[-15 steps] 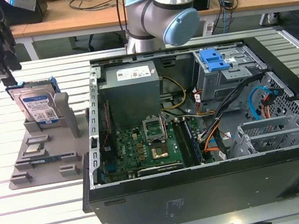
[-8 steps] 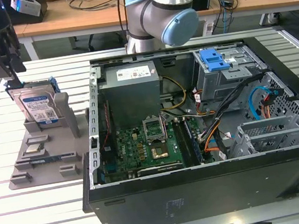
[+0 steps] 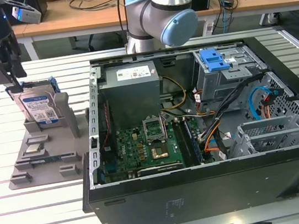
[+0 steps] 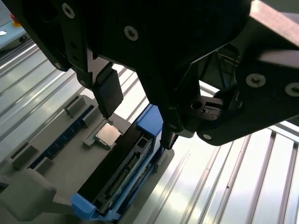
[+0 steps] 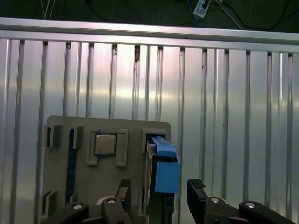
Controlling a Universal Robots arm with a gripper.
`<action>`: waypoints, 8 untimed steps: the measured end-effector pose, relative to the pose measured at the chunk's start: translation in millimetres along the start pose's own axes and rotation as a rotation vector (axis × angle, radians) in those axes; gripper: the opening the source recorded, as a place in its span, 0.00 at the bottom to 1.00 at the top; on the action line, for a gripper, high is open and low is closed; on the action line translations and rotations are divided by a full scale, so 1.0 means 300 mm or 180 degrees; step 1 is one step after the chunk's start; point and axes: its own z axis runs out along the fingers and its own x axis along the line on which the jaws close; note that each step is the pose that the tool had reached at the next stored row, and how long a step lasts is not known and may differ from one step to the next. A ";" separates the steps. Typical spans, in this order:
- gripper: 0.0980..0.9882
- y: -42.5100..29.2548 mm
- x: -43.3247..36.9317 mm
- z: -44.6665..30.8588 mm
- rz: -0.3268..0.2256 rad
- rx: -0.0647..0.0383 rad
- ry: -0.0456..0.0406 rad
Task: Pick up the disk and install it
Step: 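Pick up the disk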
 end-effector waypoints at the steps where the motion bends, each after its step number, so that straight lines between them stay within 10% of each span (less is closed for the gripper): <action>1: 0.56 0.000 -0.001 0.007 0.0000 0.0000 0.0000; 8: 0.56 -0.002 -0.007 0.052 0.0000 0.0000 0.0000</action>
